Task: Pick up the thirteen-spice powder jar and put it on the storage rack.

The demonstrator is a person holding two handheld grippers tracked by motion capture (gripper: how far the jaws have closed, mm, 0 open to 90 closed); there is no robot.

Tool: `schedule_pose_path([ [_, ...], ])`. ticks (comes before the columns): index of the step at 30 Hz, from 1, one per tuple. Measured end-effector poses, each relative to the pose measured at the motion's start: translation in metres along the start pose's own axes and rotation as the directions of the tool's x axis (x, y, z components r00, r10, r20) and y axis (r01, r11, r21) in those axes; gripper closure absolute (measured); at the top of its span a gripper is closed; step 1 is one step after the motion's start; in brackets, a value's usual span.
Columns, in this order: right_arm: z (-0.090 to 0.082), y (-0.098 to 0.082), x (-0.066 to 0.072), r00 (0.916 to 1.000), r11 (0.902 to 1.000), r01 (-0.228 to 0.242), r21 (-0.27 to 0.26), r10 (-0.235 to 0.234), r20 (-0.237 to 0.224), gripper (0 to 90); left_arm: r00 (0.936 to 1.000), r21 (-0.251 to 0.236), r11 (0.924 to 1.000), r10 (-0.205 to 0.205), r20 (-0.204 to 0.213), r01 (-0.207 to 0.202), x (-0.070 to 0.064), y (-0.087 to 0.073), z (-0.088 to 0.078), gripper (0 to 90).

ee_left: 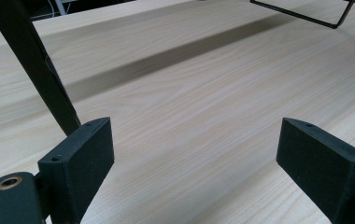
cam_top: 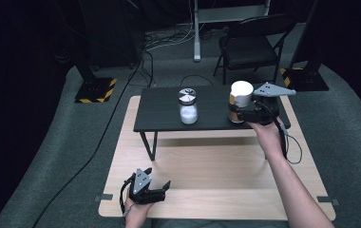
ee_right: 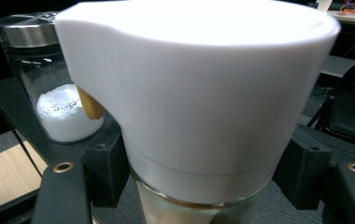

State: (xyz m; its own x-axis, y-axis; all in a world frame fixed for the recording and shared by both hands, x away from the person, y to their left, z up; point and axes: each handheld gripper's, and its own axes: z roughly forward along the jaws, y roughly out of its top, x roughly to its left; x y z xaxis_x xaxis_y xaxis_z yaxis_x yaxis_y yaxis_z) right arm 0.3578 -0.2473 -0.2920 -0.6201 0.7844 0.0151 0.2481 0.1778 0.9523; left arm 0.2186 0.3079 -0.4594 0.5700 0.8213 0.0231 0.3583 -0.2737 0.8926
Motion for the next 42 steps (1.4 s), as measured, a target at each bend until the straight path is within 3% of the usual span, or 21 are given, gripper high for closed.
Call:
schedule_pose_path([
  [5, -0.002, -0.002, 0.004, 0.9997, 0.9999, -0.007, 0.01, 0.007, 0.024, 18.4, 1.0, 0.002, 1.0, 0.001, 0.0, -0.001, 0.0, 0.0, 0.0, 10.6],
  [8, -0.007, -0.005, 0.001, 0.9997, 0.9997, -0.022, -0.008, 0.022, 0.008, 16.4, 1.0, -0.001, 1.0, 0.0, -0.001, 0.0, -0.001, 0.0, 0.0, 10.5],
  [23, -0.04, -0.025, -0.005, 0.9993, 0.9996, 0.01, -0.026, -0.011, -0.035, 9.6, 1.0, -0.005, 1.0, 0.001, -0.01, -0.001, -0.002, 0.0, -0.001, 10.6],
  [35, -0.071, -0.056, -0.011, 0.991, 0.9973, 0.047, -0.057, -0.054, -0.123, 6.1, 0.9999, -0.003, 1.0, 0.004, -0.012, -0.004, -0.003, 0.0, 0.0, 10.6],
  [42, -0.085, -0.079, -0.013, 0.9792, 0.9925, 0.072, -0.099, -0.09, -0.182, 6.0, 0.9999, -0.003, 1.0, 0.004, -0.01, -0.004, -0.002, 0.0, 0.0, 10.6],
])
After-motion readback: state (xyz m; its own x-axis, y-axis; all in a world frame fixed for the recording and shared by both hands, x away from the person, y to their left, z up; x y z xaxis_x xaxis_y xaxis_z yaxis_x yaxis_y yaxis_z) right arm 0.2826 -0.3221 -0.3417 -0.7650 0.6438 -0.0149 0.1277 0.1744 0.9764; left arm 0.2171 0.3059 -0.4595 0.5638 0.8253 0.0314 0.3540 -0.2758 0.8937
